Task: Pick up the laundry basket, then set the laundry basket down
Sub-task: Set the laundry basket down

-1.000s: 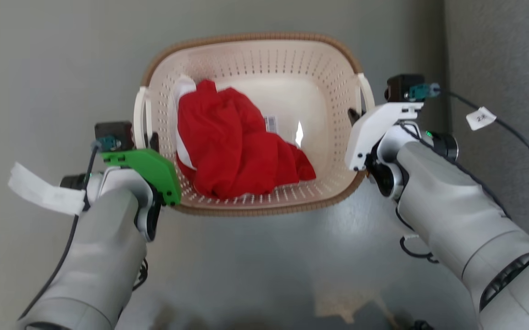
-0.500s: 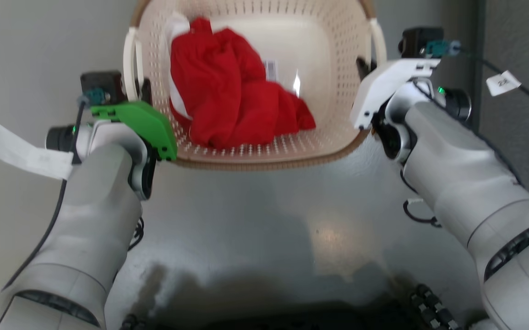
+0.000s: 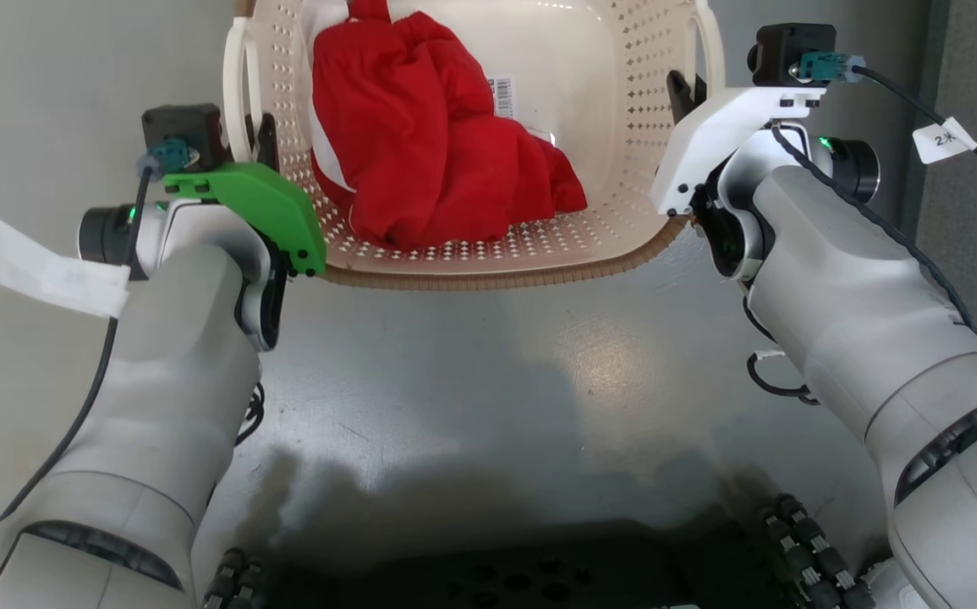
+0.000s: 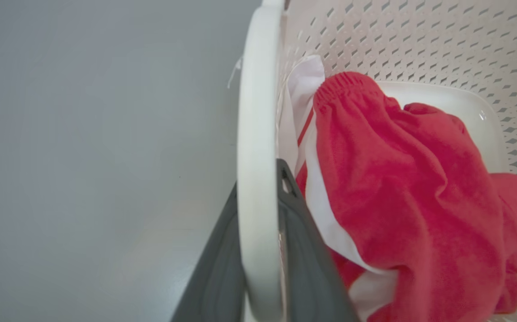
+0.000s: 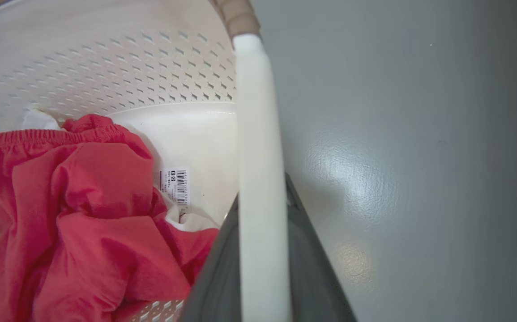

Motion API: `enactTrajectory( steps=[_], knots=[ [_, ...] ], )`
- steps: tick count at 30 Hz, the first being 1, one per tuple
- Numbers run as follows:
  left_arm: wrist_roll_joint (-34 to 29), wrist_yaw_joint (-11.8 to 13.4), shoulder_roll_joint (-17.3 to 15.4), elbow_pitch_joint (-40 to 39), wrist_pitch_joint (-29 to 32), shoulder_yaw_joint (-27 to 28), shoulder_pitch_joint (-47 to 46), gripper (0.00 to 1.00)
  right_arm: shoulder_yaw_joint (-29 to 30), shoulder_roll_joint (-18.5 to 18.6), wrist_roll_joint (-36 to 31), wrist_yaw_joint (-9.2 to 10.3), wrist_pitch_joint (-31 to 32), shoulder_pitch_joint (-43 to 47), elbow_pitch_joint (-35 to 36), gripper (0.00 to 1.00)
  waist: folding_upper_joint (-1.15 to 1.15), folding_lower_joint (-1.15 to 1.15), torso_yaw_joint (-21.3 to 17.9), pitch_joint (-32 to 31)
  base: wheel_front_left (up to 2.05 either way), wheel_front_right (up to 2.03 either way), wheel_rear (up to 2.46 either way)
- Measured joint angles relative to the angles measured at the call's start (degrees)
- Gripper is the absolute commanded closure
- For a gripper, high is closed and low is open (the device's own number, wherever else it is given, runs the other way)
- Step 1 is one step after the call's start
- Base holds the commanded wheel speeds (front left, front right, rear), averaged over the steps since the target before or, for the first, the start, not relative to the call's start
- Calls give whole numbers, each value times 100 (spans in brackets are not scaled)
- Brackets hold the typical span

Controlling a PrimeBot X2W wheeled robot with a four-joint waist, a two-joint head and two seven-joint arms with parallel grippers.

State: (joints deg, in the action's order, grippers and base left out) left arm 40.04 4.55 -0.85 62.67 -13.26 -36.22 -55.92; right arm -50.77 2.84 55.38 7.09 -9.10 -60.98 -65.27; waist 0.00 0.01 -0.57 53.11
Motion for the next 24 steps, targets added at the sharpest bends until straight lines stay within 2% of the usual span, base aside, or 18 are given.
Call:
enactTrajectory(
  steps=[13, 14, 15, 17, 18, 20, 22, 23, 24],
  knots=[
    [-9, -53, 29, 118, -53, -35, -125, 100, -59, -4, 1, -2, -73, -112, -97, 100, 0, 0, -7, 173, 0, 0, 0],
    [-9, -53, 31, 129, -71, -36, -130, 100, -66, -5, 1, -3, -93, -112, -103, 93, 0, 0, -5, 178, 0, 0, 0],
    [-9, -54, 32, 138, -96, -36, -134, 100, -74, -5, 1, -3, -101, -112, -110, 81, 0, 0, -3, 181, 0, 0, 0],
    [-9, -59, 37, 154, -99, -36, -138, 100, -82, -7, 2, -4, -104, -112, -121, 73, 0, 0, 1, 185, 0, 0, 0],
    [-9, -59, 40, 159, -102, -34, -138, 93, -82, -2, 2, -5, -129, -113, -129, 70, 0, 0, 3, 185, 0, 0, 0],
    [-9, -59, 40, 189, -109, -31, -141, 72, -85, 1, 2, -10, -147, -113, -142, 60, 0, -1, 7, 183, 0, 0, 0],
    [-9, -58, 38, 227, -108, -31, -141, 61, -91, 0, 3, -11, -147, -114, -147, 48, 0, 0, 12, 179, 0, 0, 0],
    [-9, -58, 36, 255, -108, -31, -141, 51, -97, 0, 3, -11, -147, -115, -156, 14, 0, -1, 15, 176, 0, 0, 0],
    [-9, -58, 27, 283, -108, -25, -141, 33, -98, 3, 4, -11, -154, -115, -160, 0, 0, 0, 18, 173, 0, 0, 0]
  ],
)
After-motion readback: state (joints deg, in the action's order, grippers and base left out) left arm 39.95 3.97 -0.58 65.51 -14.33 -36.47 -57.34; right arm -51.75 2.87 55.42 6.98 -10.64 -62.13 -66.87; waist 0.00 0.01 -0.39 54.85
